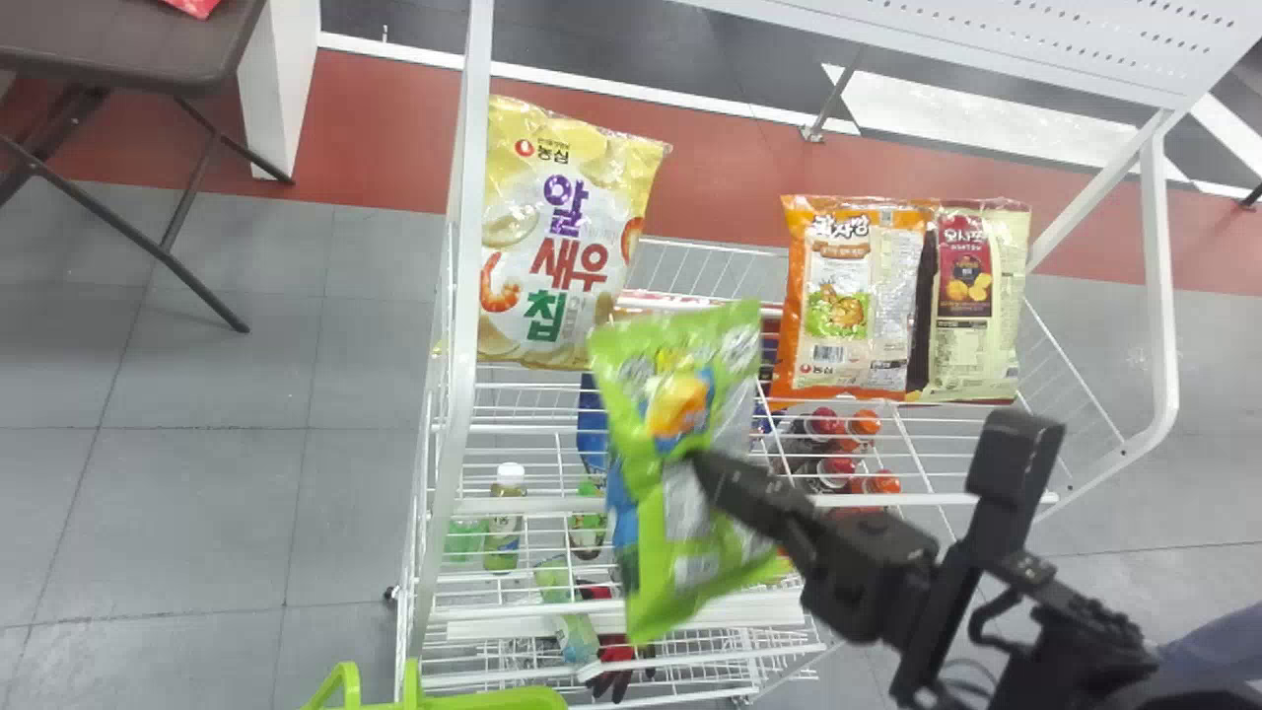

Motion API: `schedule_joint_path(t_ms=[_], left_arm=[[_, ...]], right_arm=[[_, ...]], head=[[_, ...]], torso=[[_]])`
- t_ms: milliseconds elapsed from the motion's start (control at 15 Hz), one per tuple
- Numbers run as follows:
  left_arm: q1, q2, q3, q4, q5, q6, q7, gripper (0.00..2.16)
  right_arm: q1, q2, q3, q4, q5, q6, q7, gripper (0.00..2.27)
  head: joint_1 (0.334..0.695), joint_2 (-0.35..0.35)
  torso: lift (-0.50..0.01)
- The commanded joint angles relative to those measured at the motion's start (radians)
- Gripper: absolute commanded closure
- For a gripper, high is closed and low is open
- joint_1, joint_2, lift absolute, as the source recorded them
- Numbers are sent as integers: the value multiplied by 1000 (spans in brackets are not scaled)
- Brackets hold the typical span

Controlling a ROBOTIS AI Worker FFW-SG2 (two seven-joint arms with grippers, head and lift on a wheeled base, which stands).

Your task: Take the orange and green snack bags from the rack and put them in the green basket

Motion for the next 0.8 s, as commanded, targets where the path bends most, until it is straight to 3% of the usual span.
schedule_joint_path(t_ms=[0, 200, 733], left_arm=[[0, -3, 9, -4, 0, -12, 4, 1949], [0, -9, 19, -16, 2, -15, -3, 1953], [1, -14, 4, -30, 0, -12, -4, 1953]], right_arm=[[32, -1, 3, -15, -19, 157, 22, 2223], [62, -4, 36, -15, -14, 295, 49, 2223], [55, -13, 327, 147, 113, 310, 62, 2223]], head=[[695, -350], [695, -350], [695, -350]], torso=[[0], [0], [0]])
